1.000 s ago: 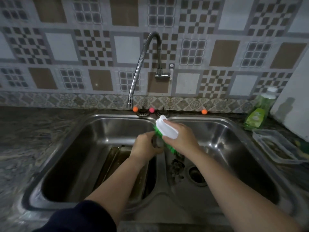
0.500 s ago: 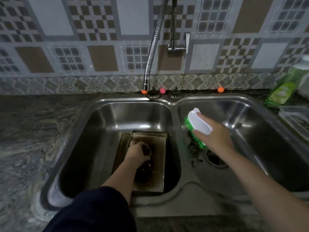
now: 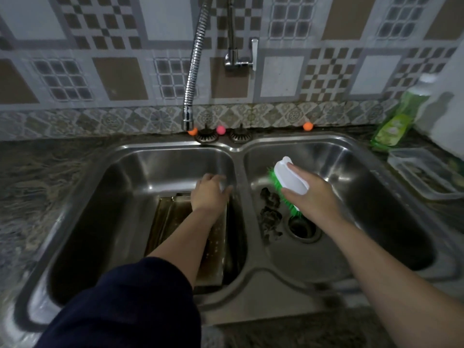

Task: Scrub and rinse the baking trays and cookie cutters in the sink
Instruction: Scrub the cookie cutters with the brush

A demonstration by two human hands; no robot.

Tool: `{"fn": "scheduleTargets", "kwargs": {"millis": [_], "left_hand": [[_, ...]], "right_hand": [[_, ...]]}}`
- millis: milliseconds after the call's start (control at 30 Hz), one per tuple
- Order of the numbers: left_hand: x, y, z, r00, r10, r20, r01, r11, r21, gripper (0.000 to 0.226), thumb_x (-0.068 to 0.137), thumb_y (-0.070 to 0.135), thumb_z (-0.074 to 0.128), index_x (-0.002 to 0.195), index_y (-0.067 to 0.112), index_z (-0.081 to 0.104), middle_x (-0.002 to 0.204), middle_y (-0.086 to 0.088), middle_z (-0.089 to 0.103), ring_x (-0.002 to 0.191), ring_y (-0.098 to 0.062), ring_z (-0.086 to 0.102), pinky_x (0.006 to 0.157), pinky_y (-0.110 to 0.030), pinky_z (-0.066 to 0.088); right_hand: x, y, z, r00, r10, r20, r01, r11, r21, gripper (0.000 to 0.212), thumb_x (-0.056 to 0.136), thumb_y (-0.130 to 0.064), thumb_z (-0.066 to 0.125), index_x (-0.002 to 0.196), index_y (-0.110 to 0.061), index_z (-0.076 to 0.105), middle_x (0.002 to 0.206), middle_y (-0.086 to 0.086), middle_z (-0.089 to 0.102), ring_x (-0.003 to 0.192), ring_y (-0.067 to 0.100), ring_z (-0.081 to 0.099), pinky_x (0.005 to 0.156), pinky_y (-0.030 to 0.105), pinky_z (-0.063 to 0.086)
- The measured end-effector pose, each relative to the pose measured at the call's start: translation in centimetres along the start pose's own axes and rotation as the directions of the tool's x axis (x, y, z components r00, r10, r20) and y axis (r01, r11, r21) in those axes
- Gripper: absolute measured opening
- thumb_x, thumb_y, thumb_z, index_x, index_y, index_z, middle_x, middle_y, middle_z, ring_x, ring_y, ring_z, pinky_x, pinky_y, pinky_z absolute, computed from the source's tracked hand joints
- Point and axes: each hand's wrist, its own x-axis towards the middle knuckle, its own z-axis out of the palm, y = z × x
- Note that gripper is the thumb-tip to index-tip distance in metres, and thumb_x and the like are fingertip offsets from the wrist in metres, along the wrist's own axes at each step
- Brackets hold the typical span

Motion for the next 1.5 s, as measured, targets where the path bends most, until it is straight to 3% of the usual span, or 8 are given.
{"fn": "scheduleTargets", "kwargs": {"millis": [233,467,633,767,933,1133,1300,1500], "left_hand": [[0.4,8.8,4.7,0.983,0.138,0.123,-0.136,0.99,-0.019,0.037,0.092,0.021,0.056,0.128,0.014,0.057,0.13,-0.009,0.053,0.114,-0.027,0.055,0.097,-0.037,0.046],[0.2,10.8,13.1,0.903,-0.232,0.362,0.196,0.972,0.132,0.03,0.089,0.016,0.057,0.117,0.005,0.062,0.117,-0.013,0.064,0.107,-0.028,0.061,0.082,-0.032,0.051],[1.3,10.7,17.6,0.834,-0.454,0.313,0.469,0.882,0.03,0.039,0.092,0.02,0.059,0.128,0.006,0.055,0.128,-0.012,0.058,0.117,-0.028,0.056,0.086,-0.03,0.046],[2.1,10.0,18.8,0.814,-0.535,0.225,0.493,0.842,0.219,0.035,0.088,0.029,0.062,0.118,0.011,0.062,0.126,-0.008,0.058,0.114,-0.025,0.058,0.088,-0.031,0.051],[1.7,10.7,18.5,0.833,-0.531,0.156,0.481,0.834,0.269,0.043,0.084,0.028,0.067,0.122,0.009,0.059,0.126,-0.012,0.057,0.113,-0.03,0.057,0.09,-0.037,0.052],[1.6,15.5,15.8,0.953,-0.297,0.06,0.289,0.951,0.107,0.065,0.079,0.032,0.074,0.133,0.008,0.047,0.137,-0.011,0.041,0.115,-0.029,0.051,0.094,-0.04,0.048],[1.7,21.2,14.6,0.996,-0.084,0.013,0.085,0.991,-0.099,0.073,0.071,0.034,0.081,0.133,0.01,0.05,0.133,-0.013,0.048,0.115,-0.028,0.053,0.095,-0.034,0.045],[-0.1,25.2,15.0,0.995,0.098,0.009,-0.095,0.979,-0.18,0.072,0.064,0.037,0.084,0.126,0.012,0.058,0.117,-0.01,0.057,0.108,-0.025,0.056,0.091,-0.026,0.042]], "right_hand": [[1.6,3.3,-2.2,1.0,0.018,0.011,-0.018,0.999,-0.045,0.064,0.082,-0.03,0.071,0.139,-0.042,0.045,0.131,0.001,0.052,0.114,0.013,0.049,0.084,0.022,0.037],[3.5,9.0,-4.1,0.998,0.007,0.07,-0.004,0.999,-0.037,0.065,0.08,-0.03,0.073,0.139,-0.039,0.046,0.134,-0.001,0.052,0.12,0.016,0.049,0.094,0.025,0.042],[4.6,12.8,-5.1,0.992,-0.027,0.12,0.032,0.999,-0.033,0.066,0.079,-0.029,0.074,0.139,-0.038,0.047,0.138,-0.007,0.048,0.125,0.012,0.045,0.095,0.017,0.037],[5.4,14.5,-6.9,0.989,-0.029,0.143,0.036,0.998,-0.047,0.065,0.08,-0.028,0.073,0.139,-0.038,0.047,0.131,-0.002,0.053,0.118,0.014,0.05,0.087,0.018,0.037],[6.2,15.2,-9.9,0.988,-0.037,0.151,0.042,0.999,-0.029,0.064,0.08,-0.028,0.072,0.139,-0.039,0.047,0.127,0.0,0.056,0.116,0.015,0.052,0.084,0.021,0.04],[8.8,13.2,-18.2,0.998,-0.063,-0.013,0.06,0.988,-0.145,0.064,0.076,-0.034,0.075,0.134,-0.029,0.05,0.129,0.003,0.056,0.114,0.024,0.054,0.087,0.031,0.042],[10.4,14.3,-26.4,0.988,0.11,-0.108,-0.142,0.921,-0.362,0.059,0.08,-0.044,0.07,0.134,-0.031,0.052,0.131,0.004,0.059,0.117,0.027,0.055,0.088,0.032,0.042],[9.8,17.4,-26.5,0.959,0.282,0.02,-0.245,0.865,-0.438,0.052,0.084,-0.045,0.064,0.134,-0.035,0.053,0.137,0.003,0.055,0.119,0.028,0.054,0.09,0.033,0.046]]}}
